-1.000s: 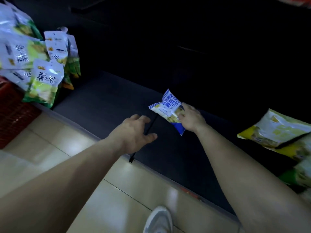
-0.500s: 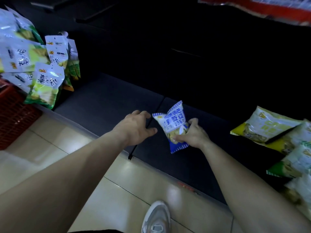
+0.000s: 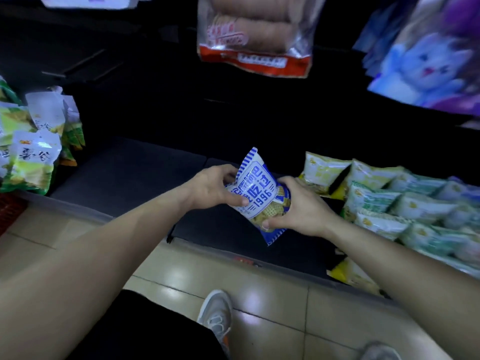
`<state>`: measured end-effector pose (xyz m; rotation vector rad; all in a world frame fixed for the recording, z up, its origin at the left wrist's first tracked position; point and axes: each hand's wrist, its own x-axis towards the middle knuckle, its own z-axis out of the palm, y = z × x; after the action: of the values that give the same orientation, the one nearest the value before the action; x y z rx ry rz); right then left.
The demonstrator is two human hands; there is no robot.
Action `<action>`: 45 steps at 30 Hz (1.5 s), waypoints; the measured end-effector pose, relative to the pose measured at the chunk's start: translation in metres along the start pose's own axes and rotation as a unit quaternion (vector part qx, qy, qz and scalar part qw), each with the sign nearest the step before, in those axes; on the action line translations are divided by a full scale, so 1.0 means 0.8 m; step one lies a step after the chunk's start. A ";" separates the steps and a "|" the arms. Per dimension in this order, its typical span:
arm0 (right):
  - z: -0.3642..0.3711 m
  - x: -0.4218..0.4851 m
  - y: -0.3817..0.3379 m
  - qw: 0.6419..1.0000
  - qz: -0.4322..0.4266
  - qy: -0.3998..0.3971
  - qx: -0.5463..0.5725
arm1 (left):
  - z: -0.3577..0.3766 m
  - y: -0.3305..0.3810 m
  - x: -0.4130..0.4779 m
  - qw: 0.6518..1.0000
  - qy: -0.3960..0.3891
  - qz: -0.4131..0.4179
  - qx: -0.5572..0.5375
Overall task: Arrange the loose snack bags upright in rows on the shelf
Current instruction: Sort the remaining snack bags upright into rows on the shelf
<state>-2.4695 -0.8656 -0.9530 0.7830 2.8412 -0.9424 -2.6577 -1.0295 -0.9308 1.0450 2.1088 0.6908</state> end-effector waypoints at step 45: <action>-0.126 -0.069 0.253 0.973 0.217 -0.044 -0.057 | 0.253 0.152 0.257 0.900 0.010 0.059 0.431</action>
<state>-2.3133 -0.6941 -0.9707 1.2417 2.4642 -0.7209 -2.5395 -0.7620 -1.0419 1.6238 2.4212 -0.2544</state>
